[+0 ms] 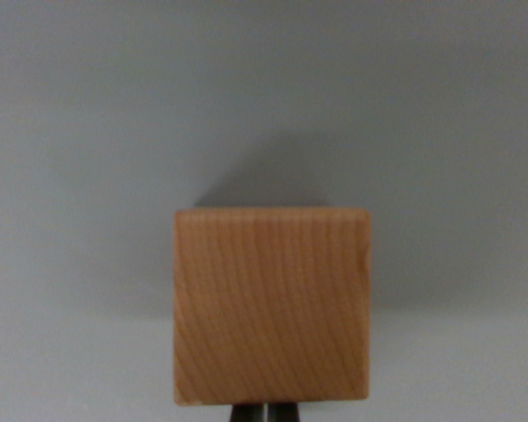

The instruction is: Push wooden cube

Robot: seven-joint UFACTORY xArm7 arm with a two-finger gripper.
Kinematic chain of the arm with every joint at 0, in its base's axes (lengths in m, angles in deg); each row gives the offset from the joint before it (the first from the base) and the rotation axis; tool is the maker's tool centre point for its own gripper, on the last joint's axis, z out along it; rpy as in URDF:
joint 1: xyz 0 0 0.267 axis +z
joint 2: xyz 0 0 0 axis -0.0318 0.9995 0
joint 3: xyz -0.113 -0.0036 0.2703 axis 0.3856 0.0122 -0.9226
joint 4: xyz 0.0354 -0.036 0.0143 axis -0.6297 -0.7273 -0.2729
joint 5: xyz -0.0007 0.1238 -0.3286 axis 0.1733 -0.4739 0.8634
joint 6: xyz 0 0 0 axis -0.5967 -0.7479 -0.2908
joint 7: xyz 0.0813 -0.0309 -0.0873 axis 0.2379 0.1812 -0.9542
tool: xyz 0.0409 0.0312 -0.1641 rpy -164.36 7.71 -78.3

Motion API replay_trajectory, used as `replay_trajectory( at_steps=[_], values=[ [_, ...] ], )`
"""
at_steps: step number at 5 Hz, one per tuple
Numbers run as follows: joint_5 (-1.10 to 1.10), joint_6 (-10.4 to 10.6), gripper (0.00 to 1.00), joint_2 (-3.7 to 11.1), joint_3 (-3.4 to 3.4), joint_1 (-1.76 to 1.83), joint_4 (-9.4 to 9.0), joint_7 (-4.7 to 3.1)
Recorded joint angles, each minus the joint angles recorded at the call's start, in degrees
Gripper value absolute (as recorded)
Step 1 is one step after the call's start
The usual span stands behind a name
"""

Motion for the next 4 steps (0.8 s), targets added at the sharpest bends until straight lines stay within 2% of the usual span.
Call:
replay_trajectory(
  at_steps=[1,2,3,4],
  values=[
    [0.00,0.0,1.00,0.00,0.00,0.00,0.00,0.00],
    [0.01,-0.6,1.00,1.11,0.08,-0.05,1.74,-0.20],
    [0.01,-0.6,1.00,1.11,0.08,-0.05,1.74,-0.20],
    [0.01,-1.1,1.00,1.97,0.14,-0.09,3.06,-0.35]
  ],
)
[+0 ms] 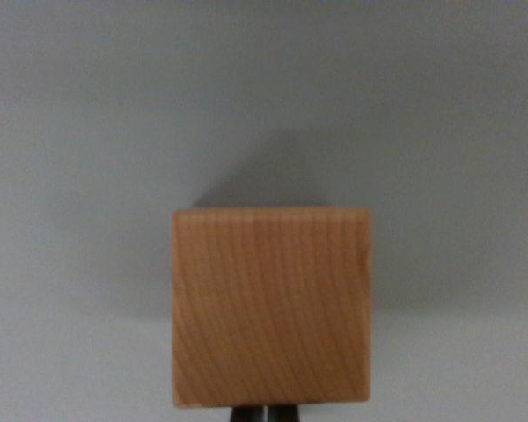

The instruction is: Push wooden cube

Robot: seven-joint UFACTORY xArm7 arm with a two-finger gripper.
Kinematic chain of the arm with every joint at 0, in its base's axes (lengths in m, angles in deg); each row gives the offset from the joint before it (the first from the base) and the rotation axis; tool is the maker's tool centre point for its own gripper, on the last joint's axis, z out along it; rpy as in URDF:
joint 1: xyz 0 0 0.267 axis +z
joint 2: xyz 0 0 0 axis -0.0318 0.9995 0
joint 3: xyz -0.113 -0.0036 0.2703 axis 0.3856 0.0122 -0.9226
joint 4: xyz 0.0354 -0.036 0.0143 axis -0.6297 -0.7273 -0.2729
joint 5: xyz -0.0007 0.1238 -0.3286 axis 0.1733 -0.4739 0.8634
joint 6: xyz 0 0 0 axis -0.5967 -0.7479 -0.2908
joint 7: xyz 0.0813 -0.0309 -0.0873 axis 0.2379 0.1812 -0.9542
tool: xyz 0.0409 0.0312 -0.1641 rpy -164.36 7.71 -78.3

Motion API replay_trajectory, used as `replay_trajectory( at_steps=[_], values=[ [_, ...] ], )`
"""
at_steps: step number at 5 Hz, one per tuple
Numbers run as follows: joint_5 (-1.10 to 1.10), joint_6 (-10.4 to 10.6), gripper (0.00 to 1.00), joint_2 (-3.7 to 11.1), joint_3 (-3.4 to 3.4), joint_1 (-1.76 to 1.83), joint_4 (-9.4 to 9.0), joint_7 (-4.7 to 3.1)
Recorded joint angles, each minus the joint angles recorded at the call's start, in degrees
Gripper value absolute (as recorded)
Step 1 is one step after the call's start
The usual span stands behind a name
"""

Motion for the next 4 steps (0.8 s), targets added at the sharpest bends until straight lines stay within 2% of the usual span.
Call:
replay_trajectory(
  at_steps=[4],
  values=[
    [0.01,-0.4,1.00,0.76,0.06,-0.03,1.18,-0.13]
  ],
)
